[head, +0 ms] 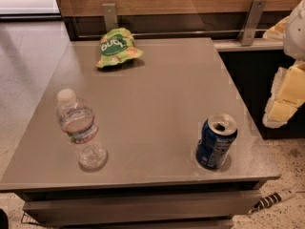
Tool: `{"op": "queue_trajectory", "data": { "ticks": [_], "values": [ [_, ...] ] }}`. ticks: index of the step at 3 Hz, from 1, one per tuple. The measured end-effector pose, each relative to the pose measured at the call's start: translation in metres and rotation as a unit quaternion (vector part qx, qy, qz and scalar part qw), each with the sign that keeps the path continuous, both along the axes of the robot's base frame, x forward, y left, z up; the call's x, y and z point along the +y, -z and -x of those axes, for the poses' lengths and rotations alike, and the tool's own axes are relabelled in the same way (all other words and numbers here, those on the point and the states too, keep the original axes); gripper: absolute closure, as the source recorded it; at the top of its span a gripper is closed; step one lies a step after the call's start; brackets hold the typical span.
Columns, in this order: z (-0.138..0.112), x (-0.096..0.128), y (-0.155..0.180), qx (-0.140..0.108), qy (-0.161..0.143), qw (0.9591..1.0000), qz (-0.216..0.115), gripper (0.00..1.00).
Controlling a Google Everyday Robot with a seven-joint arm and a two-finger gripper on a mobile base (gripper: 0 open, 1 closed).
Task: Move pepsi can near green rice chip bag
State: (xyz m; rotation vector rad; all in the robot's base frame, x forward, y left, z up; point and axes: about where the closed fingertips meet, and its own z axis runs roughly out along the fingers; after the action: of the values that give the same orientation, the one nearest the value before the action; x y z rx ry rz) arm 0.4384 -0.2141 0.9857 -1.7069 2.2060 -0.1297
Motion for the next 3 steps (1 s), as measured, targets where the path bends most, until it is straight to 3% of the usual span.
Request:
{"op": "queue_trajectory", "data": {
  "ticks": [1,2,3],
  "values": [
    [0.001,0.000,0.000,0.000,0.000,1.0000,-0.002,0.00],
    [0.023,-0.004,0.002,-0.006,-0.010,0.9975,-0.070,0.00],
    [0.041,-0.009,0.010,-0.013,-0.030,0.9844,-0.173,0.00]
  ]
}}
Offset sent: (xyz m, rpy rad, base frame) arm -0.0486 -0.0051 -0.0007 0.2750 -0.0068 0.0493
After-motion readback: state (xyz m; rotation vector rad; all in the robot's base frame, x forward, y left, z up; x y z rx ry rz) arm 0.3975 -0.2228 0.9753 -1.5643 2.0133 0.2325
